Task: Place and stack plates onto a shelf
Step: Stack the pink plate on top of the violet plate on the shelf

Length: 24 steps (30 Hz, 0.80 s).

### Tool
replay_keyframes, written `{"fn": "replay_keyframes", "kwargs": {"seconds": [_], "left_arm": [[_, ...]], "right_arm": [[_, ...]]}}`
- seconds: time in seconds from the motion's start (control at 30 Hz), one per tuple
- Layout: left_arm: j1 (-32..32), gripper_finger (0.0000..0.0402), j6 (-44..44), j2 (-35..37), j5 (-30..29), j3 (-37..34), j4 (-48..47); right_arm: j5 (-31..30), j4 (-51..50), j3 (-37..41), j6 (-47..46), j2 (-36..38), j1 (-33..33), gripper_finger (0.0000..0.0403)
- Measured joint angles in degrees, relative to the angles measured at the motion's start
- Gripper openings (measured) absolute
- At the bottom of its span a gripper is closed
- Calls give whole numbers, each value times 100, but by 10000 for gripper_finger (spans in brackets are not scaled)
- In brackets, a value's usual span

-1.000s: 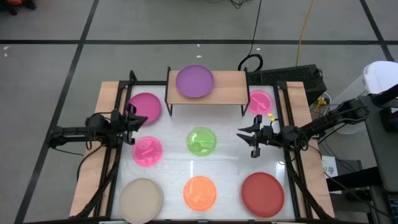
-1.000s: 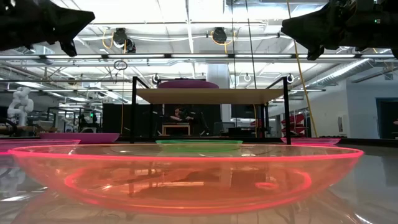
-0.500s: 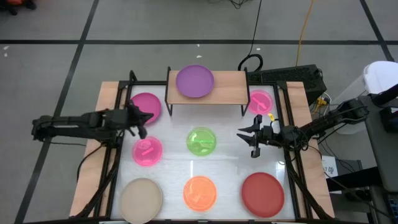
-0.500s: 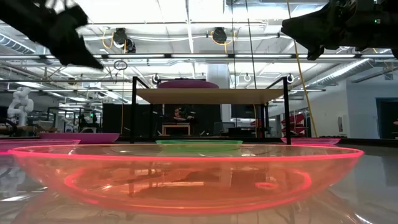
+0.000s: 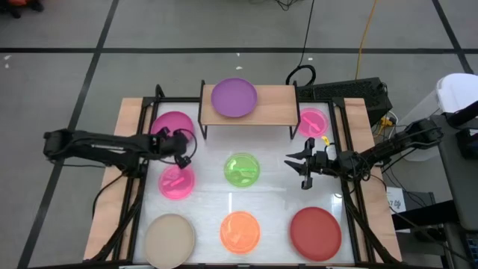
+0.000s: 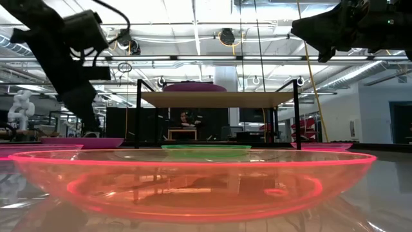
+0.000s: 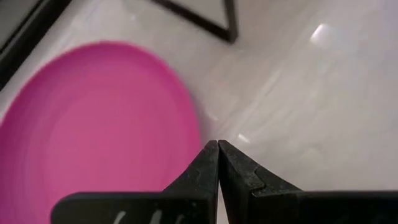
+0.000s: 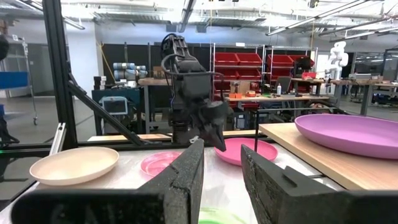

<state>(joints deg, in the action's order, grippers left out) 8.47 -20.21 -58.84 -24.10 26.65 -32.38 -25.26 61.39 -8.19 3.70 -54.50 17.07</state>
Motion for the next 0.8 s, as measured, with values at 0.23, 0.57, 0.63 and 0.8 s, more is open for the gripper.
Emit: {"fn": "replay_keyframes", "kwargs": {"seconds": [0.23,0.57,0.63,0.8], "left_arm": [[389,15,-127,-617,108,3,11],[615,15,12,-1129,463,3,100],[614,15,64,-1117,597,3,168],[614,15,95,-951,608,4,268]], "right_arm": [[0,2,0,0,0,1,89],[-2,2,0,-2,0,1,89],[-2,2,0,-2,0,0,89],[-2,4,0,-2,0,-1,89]]}}
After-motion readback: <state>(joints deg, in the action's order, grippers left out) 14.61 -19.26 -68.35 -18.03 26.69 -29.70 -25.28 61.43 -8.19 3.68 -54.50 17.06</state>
